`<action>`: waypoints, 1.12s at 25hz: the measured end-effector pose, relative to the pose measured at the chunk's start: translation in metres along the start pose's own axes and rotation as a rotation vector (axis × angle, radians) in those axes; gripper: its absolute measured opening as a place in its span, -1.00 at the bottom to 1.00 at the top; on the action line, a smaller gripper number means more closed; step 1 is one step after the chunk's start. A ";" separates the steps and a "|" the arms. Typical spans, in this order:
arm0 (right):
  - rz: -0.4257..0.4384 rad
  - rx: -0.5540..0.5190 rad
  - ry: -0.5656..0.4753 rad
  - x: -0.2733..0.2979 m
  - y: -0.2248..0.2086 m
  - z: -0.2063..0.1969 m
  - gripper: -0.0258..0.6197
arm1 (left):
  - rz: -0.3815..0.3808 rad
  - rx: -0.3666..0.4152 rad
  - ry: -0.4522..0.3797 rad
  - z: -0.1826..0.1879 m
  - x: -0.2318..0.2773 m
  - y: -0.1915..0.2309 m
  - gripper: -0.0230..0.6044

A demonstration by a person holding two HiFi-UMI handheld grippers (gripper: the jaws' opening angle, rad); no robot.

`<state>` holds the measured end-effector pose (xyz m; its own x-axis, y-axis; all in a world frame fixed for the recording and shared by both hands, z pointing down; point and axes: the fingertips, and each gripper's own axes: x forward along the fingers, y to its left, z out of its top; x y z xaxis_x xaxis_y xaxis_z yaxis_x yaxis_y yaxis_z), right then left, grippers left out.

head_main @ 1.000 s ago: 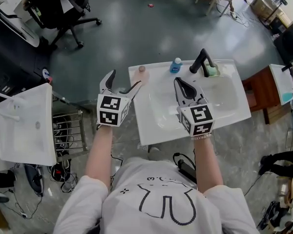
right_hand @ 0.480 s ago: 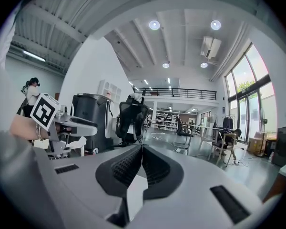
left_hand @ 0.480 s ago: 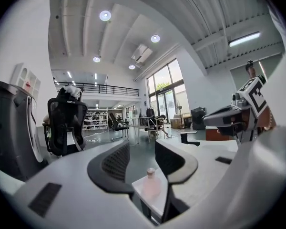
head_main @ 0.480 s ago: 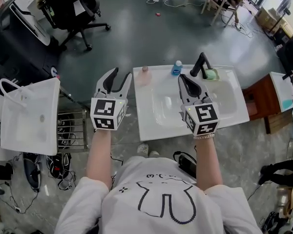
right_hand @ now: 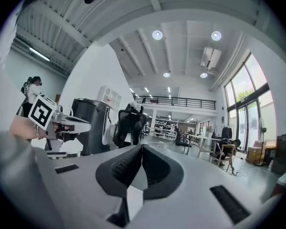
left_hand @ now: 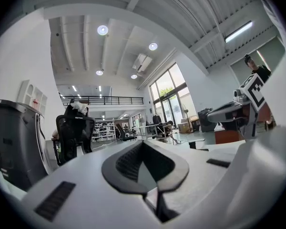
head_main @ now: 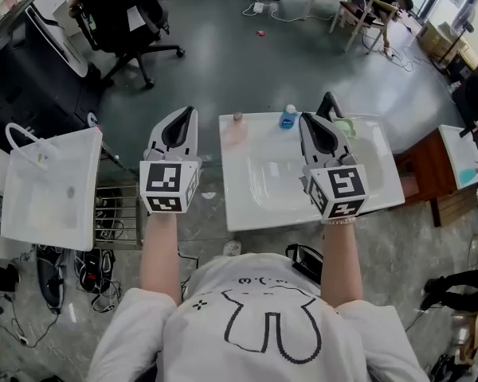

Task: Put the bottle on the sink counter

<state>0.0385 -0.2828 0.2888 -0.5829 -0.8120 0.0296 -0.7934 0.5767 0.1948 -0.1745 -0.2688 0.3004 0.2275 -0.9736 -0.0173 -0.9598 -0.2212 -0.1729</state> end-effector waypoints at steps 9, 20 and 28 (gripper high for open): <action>-0.026 -0.025 -0.064 -0.015 -0.010 0.029 -0.83 | 0.048 0.001 -0.048 0.024 -0.018 0.022 -0.90; -0.044 -0.068 -0.098 -0.028 -0.016 0.044 -0.83 | 0.057 0.017 -0.081 0.039 -0.023 0.023 -0.90; -0.041 -0.058 -0.093 -0.025 -0.018 0.042 -0.83 | 0.051 0.048 -0.086 0.046 -0.020 0.019 -0.90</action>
<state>0.0601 -0.2692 0.2431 -0.5662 -0.8213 -0.0698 -0.8068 0.5349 0.2508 -0.1900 -0.2512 0.2520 0.1935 -0.9748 -0.1113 -0.9620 -0.1663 -0.2165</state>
